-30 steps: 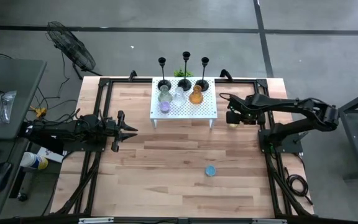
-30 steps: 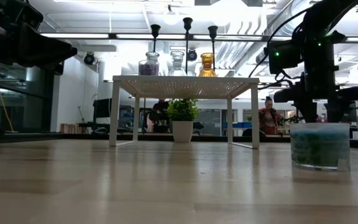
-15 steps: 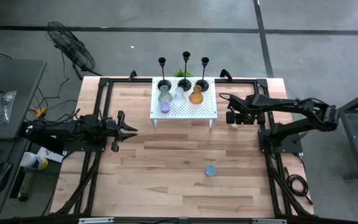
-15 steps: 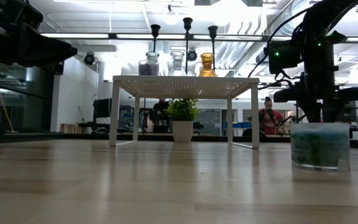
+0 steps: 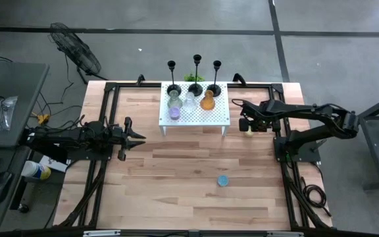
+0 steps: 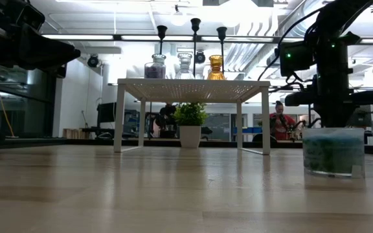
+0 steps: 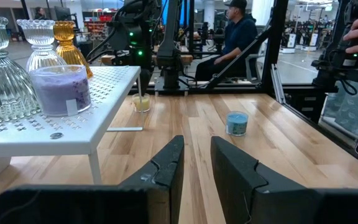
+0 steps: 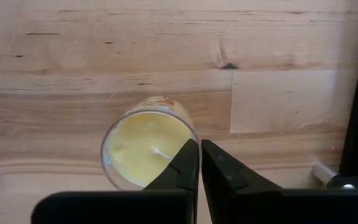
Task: Pick & Place candle stick holders
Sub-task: Put the yellow scented candle on the shelf aligned with the purple scented candle
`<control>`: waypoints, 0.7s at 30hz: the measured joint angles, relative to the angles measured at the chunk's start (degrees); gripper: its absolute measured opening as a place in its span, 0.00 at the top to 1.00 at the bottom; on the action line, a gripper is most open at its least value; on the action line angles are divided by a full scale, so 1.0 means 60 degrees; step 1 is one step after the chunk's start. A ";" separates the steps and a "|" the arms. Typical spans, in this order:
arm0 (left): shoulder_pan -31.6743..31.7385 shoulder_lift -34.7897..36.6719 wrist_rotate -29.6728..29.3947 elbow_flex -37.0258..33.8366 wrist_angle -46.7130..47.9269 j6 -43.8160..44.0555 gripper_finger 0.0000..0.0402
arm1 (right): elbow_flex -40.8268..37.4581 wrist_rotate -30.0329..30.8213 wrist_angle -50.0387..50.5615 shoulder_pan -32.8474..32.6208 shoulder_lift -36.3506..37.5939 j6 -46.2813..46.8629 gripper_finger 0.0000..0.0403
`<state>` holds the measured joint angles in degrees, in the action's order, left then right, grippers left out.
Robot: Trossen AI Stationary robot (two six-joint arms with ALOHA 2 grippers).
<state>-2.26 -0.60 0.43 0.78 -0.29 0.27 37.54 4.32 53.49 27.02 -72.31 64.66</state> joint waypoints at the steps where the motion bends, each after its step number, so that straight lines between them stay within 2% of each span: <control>1: 0.0003 0.0000 0.0003 0.0000 0.0000 0.0000 0.81 | 0.0000 0.0001 0.0000 -0.0036 0.0000 0.0008 0.98; 11: 0.0003 0.0001 0.0003 0.0000 0.0003 0.0000 0.81 | 0.0000 -0.0670 0.0010 -0.0799 0.0656 0.0983 0.99; 21: 0.0002 0.0001 0.0003 0.0000 0.0002 0.0000 0.81 | 0.0000 -0.1602 0.0324 -0.2612 0.2102 0.3059 0.99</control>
<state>-2.25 -0.60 0.45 0.78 -0.28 0.27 37.54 -5.29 55.44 11.35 -59.70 83.02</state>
